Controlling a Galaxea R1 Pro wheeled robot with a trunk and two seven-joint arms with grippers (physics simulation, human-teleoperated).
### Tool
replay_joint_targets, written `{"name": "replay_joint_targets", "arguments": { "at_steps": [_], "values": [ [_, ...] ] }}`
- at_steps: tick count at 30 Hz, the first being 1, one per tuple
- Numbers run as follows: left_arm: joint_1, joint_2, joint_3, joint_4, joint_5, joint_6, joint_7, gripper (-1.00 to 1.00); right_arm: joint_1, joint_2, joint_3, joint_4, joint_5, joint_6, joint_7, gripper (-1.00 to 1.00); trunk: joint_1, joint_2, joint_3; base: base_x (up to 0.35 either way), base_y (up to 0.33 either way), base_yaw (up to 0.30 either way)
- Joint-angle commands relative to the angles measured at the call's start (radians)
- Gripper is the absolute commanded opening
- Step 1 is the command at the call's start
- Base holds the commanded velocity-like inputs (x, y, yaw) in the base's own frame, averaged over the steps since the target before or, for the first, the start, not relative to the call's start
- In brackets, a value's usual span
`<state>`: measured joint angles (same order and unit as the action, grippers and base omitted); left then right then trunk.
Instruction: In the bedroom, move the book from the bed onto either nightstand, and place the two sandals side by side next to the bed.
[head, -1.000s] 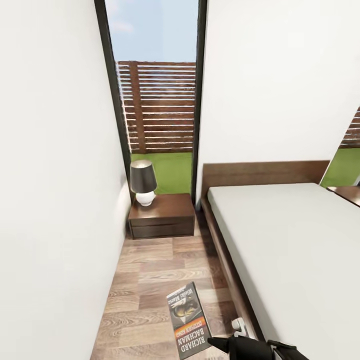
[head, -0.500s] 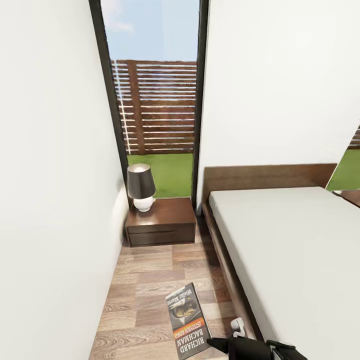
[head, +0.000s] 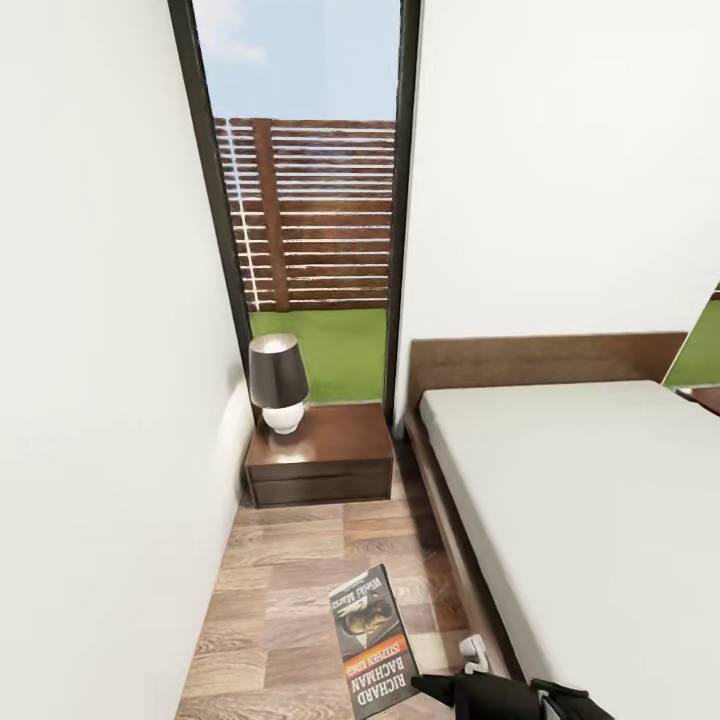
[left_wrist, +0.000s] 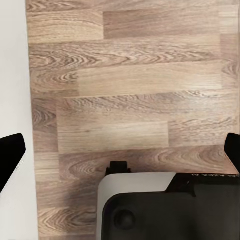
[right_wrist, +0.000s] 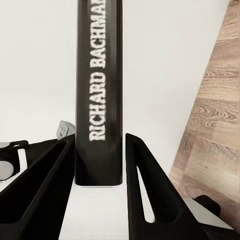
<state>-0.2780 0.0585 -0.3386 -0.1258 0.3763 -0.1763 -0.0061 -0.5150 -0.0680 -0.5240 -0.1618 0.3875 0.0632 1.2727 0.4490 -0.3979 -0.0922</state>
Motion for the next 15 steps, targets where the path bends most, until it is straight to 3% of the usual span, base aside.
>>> {"name": "replay_joint_targets", "arguments": {
  "at_steps": [1, 15],
  "values": [
    [-0.001, 0.0, -0.008, 0.001, 0.01, -0.003, -0.001, 1.0, -0.001, 0.0, -0.011, -0.001, 0.006, 0.007, 0.005, -1.0, 0.001, -0.002, -0.002, 0.252, 0.0, 0.0],
    [-0.004, 0.0, -0.011, 0.003, 0.009, -0.019, 0.0, 1.0, -0.002, 0.005, -0.011, -0.001, 0.002, 0.007, 0.007, -1.0, 0.001, -0.002, -0.002, 0.24, 0.0, 0.0]
  ]
}}
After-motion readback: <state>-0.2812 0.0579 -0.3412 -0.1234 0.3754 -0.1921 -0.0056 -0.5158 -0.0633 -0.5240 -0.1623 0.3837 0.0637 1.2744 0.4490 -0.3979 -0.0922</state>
